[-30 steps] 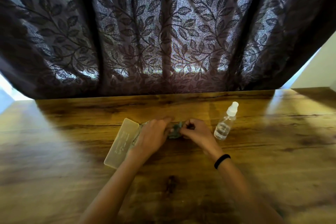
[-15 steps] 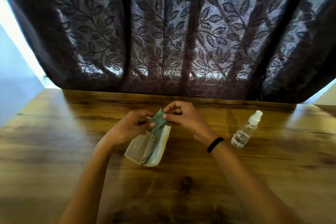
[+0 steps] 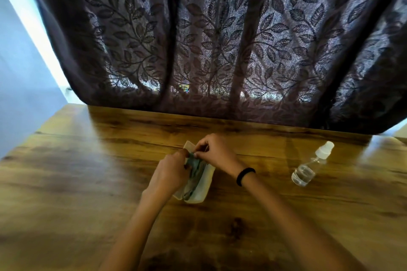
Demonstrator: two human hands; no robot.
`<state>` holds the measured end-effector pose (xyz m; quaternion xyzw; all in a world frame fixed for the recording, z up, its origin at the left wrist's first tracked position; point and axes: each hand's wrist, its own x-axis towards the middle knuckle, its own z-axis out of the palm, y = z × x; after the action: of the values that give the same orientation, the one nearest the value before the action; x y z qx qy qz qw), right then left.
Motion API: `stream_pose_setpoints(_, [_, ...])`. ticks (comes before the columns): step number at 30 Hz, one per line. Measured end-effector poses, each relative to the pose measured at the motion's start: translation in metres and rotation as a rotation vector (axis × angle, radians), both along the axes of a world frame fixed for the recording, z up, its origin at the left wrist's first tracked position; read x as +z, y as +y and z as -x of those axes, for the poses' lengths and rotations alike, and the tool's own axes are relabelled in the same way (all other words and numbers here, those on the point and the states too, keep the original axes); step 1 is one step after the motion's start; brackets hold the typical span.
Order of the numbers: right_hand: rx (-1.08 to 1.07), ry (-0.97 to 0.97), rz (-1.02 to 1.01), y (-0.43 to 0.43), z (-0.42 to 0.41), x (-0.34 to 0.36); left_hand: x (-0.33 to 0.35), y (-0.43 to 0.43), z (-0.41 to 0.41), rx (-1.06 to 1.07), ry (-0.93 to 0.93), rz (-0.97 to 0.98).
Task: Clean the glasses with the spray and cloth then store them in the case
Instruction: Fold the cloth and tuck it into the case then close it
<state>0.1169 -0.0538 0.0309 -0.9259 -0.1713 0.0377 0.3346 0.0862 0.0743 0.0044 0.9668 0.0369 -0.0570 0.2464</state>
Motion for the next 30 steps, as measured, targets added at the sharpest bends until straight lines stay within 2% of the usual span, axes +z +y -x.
stream_pose_setpoints(3, [-0.018,-0.023,0.052,-0.005,0.002,-0.006,-0.004,-0.004,0.003,-0.056,-0.011,-0.108])
stream_pose_setpoints(5, [-0.036,0.0,0.054,-0.01,0.002,-0.009,-0.003,-0.004,0.008,-0.073,-0.031,-0.108])
stream_pose_setpoints(10, [-0.07,0.066,0.019,-0.027,0.005,-0.016,0.016,0.007,0.01,-0.053,-0.418,0.007])
stream_pose_setpoints(12, [-0.084,0.092,-0.017,-0.032,0.008,-0.018,0.019,0.011,0.004,-0.045,-0.443,0.045])
stream_pose_setpoints(14, [-0.088,0.101,-0.044,-0.035,0.011,-0.018,0.018,0.014,-0.003,-0.032,-0.199,0.161])
stream_pose_setpoints(16, [-0.09,0.106,-0.063,-0.038,0.013,-0.019,0.015,0.018,-0.01,-0.04,0.106,0.424])
stream_pose_setpoints(18, [-0.094,0.103,-0.07,-0.041,0.016,-0.019,0.012,0.021,-0.011,-0.049,0.269,0.666])
stream_pose_setpoints(23, [-0.112,0.087,-0.081,-0.044,0.019,-0.021,0.012,0.022,-0.003,-0.032,0.407,0.922])
stream_pose_setpoints(27, [-0.097,0.055,-0.089,-0.044,0.022,-0.022,0.008,0.025,-0.003,0.042,0.481,1.017])
stream_pose_setpoints(30, [-0.15,0.069,-0.181,-0.05,0.027,-0.026,0.006,0.023,0.0,0.072,0.516,1.079])
